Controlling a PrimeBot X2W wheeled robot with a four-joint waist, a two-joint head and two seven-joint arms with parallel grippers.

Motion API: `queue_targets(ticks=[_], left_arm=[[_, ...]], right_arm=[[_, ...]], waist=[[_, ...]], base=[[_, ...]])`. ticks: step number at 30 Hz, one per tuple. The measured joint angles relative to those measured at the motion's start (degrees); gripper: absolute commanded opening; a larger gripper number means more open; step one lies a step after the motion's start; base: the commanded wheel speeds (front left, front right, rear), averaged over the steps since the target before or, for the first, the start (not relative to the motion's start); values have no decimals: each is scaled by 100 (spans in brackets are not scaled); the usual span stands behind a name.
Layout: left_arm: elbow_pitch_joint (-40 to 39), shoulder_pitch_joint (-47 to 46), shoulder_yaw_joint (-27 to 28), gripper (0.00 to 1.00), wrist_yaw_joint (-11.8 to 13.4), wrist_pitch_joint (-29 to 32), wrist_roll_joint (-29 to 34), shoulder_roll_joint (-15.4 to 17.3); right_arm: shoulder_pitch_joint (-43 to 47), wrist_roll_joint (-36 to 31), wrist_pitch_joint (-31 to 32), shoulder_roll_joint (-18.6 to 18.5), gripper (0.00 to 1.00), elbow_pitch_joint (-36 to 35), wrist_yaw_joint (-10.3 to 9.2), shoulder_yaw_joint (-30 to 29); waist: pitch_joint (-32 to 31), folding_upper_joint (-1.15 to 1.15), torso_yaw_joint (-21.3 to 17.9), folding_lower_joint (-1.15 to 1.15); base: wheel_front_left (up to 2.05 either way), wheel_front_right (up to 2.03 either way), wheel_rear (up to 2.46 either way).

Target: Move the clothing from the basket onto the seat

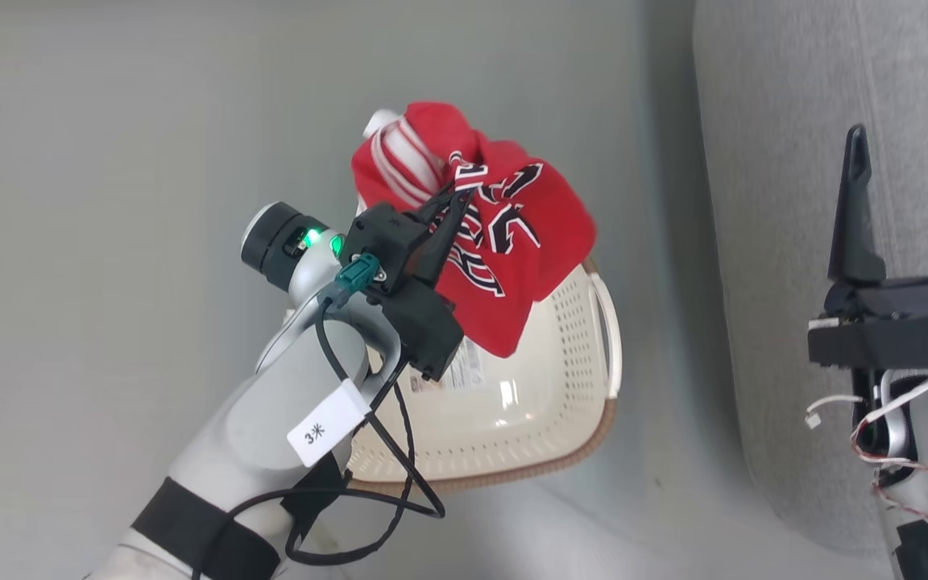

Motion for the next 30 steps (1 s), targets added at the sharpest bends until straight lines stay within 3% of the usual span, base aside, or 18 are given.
queue_targets(ticks=[13,21,30], left_arm=[[99,-134,162,0,-103,0,-210,-13],[105,-66,88,0,-155,-1,-404,-18],[189,236,-213,0,-157,-1,-724,-22]], right_arm=[[380,-3,0,288,100,456,121,391],[617,-15,0,433,100,883,374,813],[957,-104,0,651,100,1292,690,1667]], waist=[[-1147,-1,316,0],[-1853,-1,366,0],[-2631,-1,358,0]], base=[[0,0,0],[0,0,0],[0,0,0]])
